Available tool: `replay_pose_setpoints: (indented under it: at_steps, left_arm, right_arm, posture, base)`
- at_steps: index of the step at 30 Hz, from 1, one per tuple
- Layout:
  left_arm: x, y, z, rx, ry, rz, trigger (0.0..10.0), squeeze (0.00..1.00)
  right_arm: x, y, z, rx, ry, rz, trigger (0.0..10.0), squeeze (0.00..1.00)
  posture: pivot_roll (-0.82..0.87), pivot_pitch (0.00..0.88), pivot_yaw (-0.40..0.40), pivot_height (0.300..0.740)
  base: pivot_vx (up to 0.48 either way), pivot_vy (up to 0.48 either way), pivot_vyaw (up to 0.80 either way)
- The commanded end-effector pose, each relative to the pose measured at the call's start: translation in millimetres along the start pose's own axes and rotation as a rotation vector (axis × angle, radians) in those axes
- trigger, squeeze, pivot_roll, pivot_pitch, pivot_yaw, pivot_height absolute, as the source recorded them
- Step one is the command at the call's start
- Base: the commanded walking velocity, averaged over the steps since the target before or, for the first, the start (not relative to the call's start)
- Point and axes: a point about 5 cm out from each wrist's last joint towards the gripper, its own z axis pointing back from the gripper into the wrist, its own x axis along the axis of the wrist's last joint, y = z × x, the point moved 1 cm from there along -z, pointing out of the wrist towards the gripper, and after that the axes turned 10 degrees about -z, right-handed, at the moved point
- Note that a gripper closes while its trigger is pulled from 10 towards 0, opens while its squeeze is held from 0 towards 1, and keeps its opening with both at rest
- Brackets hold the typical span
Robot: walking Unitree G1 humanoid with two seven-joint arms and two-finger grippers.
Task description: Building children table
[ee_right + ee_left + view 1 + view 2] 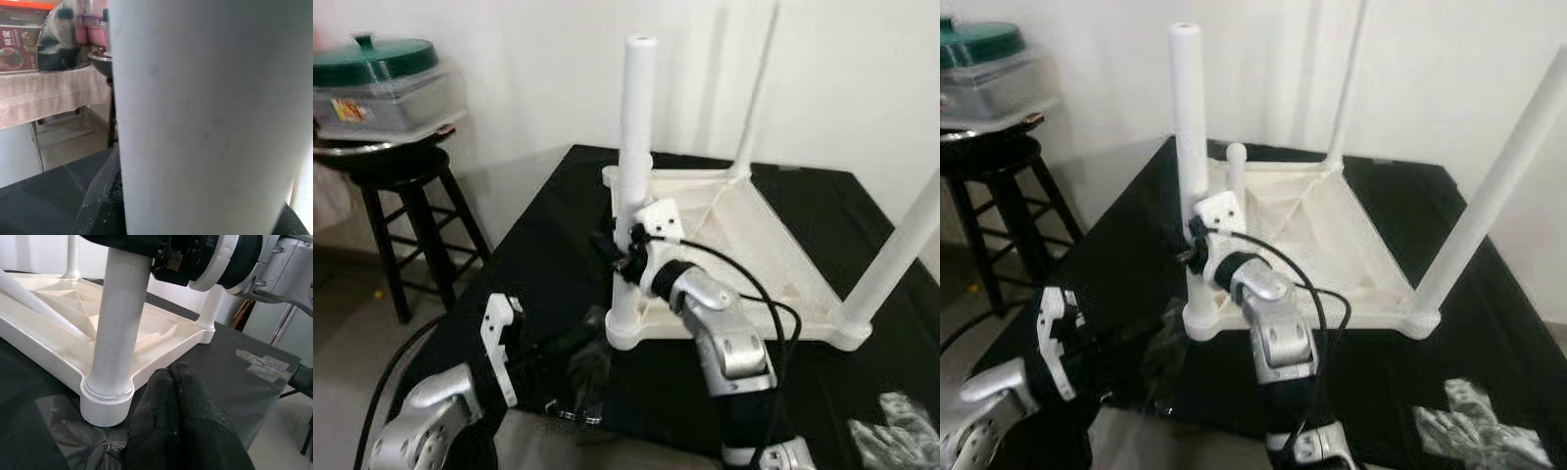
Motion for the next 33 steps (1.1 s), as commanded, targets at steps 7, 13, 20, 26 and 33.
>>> replay_pose_setpoints:
  at_steps: [7,13,20,26,33]
  left_arm:
    - [-3,5.9,1.4,0.063,0.005,-0.006,10.0,0.0]
    - [-1,21.1,5.4,0.238,0.035,-0.049,10.0,0.0]
    - [1,46.3,25.5,0.658,0.058,-0.068,10.0,0.0]
    - [-1,41.5,34.8,0.781,0.1,-0.089,10.0,0.0]
    - [-9,27.2,39.3,0.778,0.175,-0.13,10.0,0.0]
  right_arm:
    - [-19,-2.5,-20.1,-0.007,0.033,-0.116,10.0,1.0]
    - [-8,3.7,-6.1,0.116,-0.056,-0.176,10.0,1.0]
    - [-27,-2.0,47.2,0.238,0.021,-0.124,10.0,1.0]
    - [-48,-10.2,87.9,0.281,0.091,-0.12,10.0,1.0]
    - [-52,-10.2,113.2,0.299,0.133,-0.176,10.0,0.0]
  posture:
    - [-0.01,0.0,-0.029,0.74]
    - [-0.01,0.0,-0.026,0.74]
    - [-0.02,0.0,-0.03,0.74]
    - [-0.03,0.0,-0.025,0.74]
    - [-0.04,0.0,-0.014,0.74]
  base:
    - [0.0,0.0,0.0]
    - [0.0,0.0,0.0]
    - [0.0,0.0,0.0]
    - [0.0,0.0,0.0]
    - [0.0,-0.137,0.0]
